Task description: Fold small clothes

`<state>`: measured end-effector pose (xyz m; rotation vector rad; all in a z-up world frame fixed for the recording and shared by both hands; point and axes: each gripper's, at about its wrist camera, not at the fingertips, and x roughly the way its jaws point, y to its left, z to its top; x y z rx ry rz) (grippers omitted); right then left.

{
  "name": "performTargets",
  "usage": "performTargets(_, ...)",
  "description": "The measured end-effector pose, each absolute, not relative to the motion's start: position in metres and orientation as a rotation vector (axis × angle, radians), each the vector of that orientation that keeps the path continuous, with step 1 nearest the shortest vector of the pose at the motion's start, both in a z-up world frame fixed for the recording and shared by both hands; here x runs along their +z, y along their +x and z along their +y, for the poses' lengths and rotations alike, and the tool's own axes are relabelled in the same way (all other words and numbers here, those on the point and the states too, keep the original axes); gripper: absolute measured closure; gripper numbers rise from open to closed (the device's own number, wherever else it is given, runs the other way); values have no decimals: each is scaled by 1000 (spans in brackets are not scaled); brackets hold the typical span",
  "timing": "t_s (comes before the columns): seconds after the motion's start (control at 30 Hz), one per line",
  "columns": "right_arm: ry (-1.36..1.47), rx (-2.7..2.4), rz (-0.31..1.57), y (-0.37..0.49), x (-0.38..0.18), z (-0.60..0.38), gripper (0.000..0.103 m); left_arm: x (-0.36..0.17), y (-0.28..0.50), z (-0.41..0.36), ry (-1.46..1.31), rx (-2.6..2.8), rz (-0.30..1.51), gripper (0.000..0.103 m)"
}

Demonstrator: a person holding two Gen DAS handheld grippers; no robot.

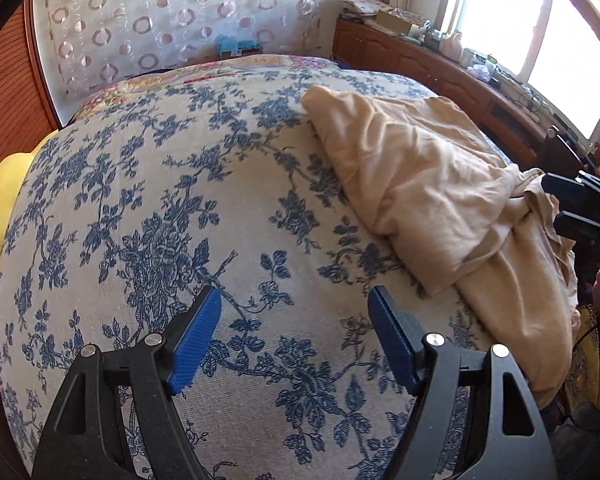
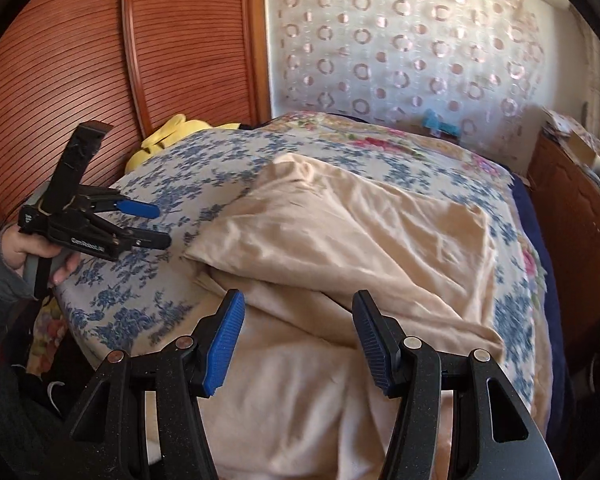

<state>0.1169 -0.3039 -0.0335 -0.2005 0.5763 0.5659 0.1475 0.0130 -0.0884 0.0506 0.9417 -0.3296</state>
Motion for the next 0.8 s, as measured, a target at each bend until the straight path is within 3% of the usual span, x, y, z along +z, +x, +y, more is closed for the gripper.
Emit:
performTargets(0.57, -314, 672, 651, 175, -51, -234, 45, -97, 140, 6, 146, -302, 857, 21)
performTargets(0.63, -338, 674, 666, 175, -56, -224, 45, -98, 141, 6, 150, -302, 865, 14)
performTargets(0.8, -415, 678, 695, 179, -69, -209, 45, -98, 142, 5, 152, -302, 867, 12)
